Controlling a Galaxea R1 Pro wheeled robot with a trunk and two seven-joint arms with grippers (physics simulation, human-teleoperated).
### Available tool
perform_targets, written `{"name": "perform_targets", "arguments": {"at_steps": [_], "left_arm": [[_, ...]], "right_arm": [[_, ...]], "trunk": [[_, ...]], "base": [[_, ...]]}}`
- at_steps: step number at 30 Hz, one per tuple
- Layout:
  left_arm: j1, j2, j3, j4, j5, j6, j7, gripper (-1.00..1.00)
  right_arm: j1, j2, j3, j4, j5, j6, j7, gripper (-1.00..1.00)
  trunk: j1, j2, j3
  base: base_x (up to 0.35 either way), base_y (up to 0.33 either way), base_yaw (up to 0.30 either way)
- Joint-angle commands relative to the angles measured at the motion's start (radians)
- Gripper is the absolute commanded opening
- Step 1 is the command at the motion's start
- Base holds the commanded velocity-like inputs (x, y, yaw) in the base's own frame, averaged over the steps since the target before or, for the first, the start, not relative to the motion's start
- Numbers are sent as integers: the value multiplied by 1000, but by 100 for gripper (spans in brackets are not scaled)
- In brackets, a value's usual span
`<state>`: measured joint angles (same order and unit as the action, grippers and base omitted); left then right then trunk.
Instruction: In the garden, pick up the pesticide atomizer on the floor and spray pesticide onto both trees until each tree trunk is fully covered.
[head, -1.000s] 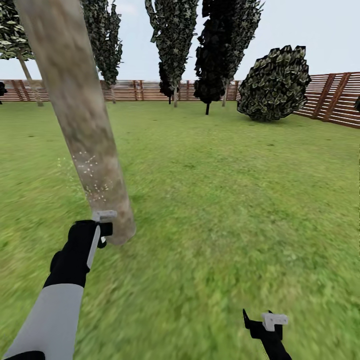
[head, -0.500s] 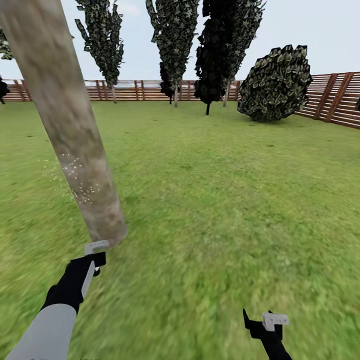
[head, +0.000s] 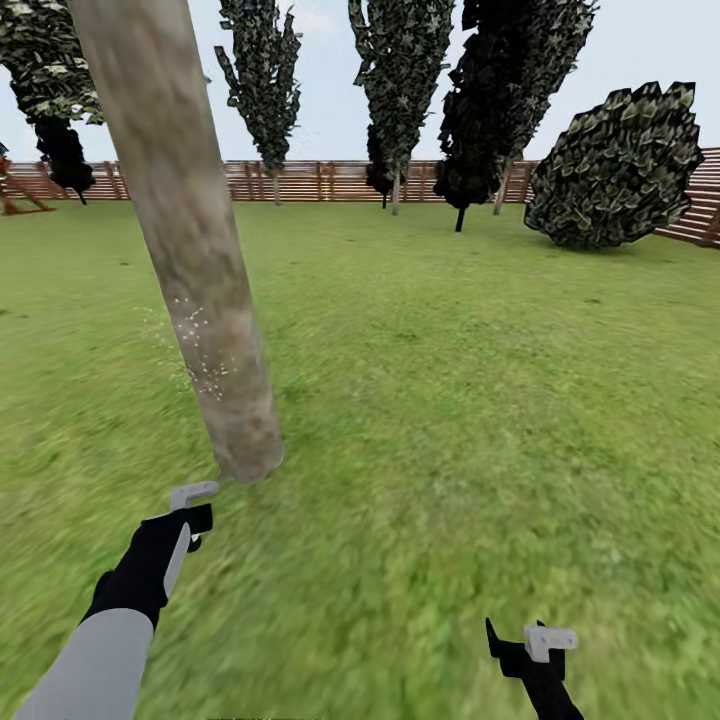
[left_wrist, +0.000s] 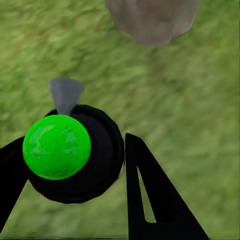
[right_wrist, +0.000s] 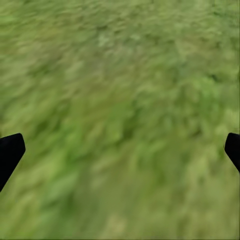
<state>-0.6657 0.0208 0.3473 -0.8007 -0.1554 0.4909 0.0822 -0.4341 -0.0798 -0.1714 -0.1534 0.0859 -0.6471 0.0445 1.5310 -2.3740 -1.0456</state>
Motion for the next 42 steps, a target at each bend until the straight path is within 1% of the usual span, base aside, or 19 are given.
{"name": "perform_targets", "arguments": {"at_steps": [1,3,7,9,24,29,39,42], "left_arm": [[0,-1,0,0,-1,0,1,-100],[0,-2,0,0,-1,-1,12,-100],[0,-8,-2,5,2,-1,58,-100],[0,-10,-1,6,3,-1,64,-100],[0,-12,1,8,4,-3,68,-100],[0,-16,1,9,4,-3,68,-100],[0,-15,1,8,2,-3,68,-100],[0,-15,1,8,2,-3,68,-100]], "right_arm": [[0,0,0,0,0,0,0,100],[0,0,1,0,0,0,0,100],[0,0,0,0,0,0,0,100],[0,0,0,0,-1,0,0,100],[0,1,1,0,0,0,0,100],[0,1,1,0,0,0,0,100],[0,1,0,-1,0,0,0,100],[0,-1,0,-1,0,0,0,100]], "trunk": [[0,0,0],[0,0,0],[0,0,0],[0,0,0],[0,0,0],[0,0,0],[0,0,0],[0,0,0]], "base": [[58,-265,278],[71,-267,278],[89,-269,276],[94,-269,190],[110,-269,24],[143,-269,207],[130,-269,273],[91,-269,104]]}}
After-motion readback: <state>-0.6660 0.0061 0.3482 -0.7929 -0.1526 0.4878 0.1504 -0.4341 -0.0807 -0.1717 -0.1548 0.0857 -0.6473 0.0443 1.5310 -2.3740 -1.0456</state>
